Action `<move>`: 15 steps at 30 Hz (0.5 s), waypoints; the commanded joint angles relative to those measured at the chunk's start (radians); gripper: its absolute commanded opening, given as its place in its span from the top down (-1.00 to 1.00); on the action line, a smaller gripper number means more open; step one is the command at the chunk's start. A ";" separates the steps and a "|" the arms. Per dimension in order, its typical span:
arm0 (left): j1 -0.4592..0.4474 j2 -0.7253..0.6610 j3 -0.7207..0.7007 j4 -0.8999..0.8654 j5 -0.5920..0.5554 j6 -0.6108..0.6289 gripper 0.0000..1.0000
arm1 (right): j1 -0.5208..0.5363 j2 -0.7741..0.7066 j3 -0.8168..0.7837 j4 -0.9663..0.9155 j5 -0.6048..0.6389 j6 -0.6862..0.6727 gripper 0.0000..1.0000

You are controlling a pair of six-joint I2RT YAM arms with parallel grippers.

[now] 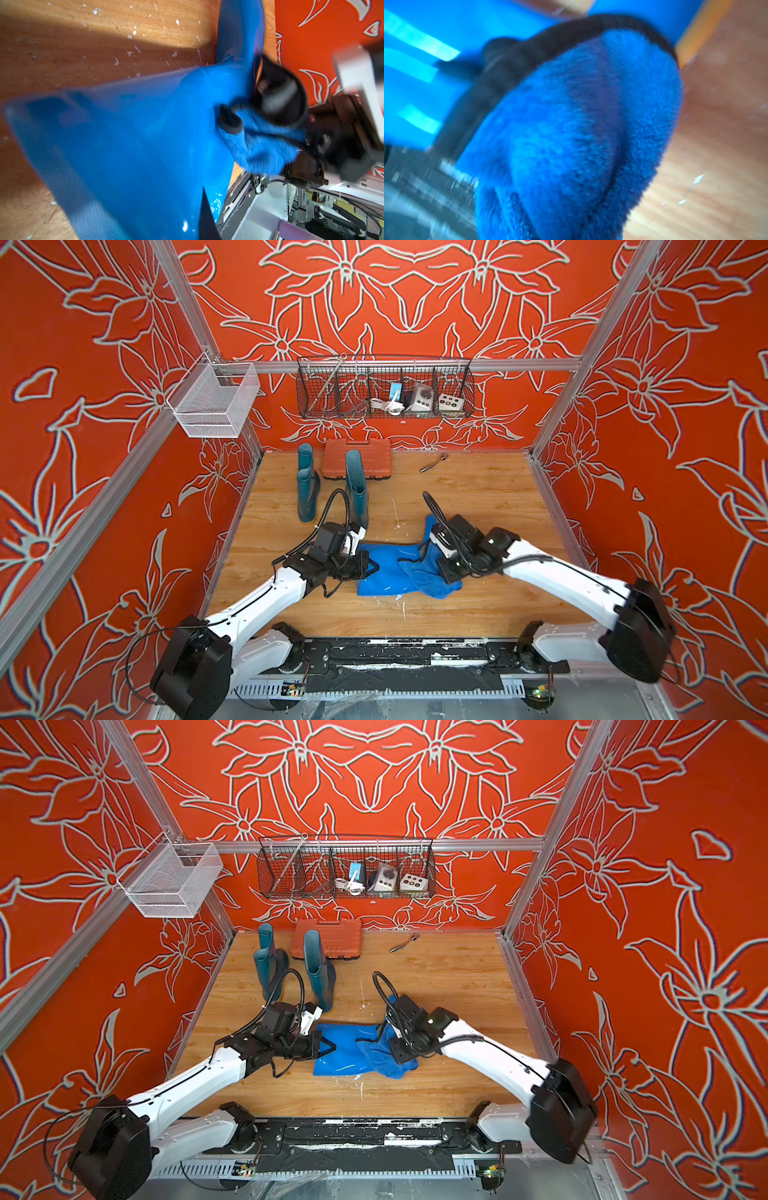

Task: Wipe the rubber boots with a cloth
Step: Wipe the dirt off the rubber boot.

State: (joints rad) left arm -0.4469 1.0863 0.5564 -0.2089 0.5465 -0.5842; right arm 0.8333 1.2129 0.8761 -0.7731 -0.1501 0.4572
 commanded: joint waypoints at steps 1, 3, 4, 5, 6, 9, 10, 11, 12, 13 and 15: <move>0.002 0.003 0.012 0.033 -0.004 -0.002 1.00 | -0.027 -0.009 -0.049 0.023 0.042 0.075 1.00; 0.002 0.017 0.017 0.039 0.003 -0.005 1.00 | -0.095 0.040 -0.009 0.024 0.019 0.019 1.00; 0.002 0.019 0.020 0.034 0.007 -0.004 1.00 | -0.139 0.073 0.028 0.023 0.013 -0.020 1.00; 0.002 0.017 0.021 0.030 0.009 -0.002 1.00 | -0.166 0.096 0.061 0.021 0.016 -0.047 1.00; 0.002 0.012 0.021 0.025 0.007 -0.002 1.00 | -0.191 0.119 0.099 0.014 0.021 -0.072 1.00; 0.002 -0.010 0.014 0.013 0.000 0.000 1.00 | -0.211 0.155 0.171 -0.003 0.029 -0.106 1.00; 0.002 -0.015 0.014 0.011 0.002 0.003 1.00 | -0.206 0.158 0.168 -0.003 0.010 -0.096 1.00; 0.002 -0.016 0.014 0.011 0.011 0.005 1.00 | -0.191 0.157 0.152 0.002 0.000 -0.078 1.00; 0.002 -0.014 0.015 0.010 0.021 0.009 1.00 | -0.157 0.152 0.125 0.017 0.002 -0.054 1.00; 0.002 -0.012 0.019 0.010 0.031 0.013 1.00 | -0.108 0.146 0.094 0.034 0.002 -0.023 1.00; 0.002 -0.009 0.025 0.006 0.041 0.020 1.00 | -0.026 0.142 0.055 0.063 -0.004 0.029 1.00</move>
State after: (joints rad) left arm -0.4461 1.0927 0.5564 -0.2085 0.5598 -0.5838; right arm 0.7170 1.3621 0.9829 -0.7197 -0.1371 0.4225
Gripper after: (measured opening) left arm 0.048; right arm 0.127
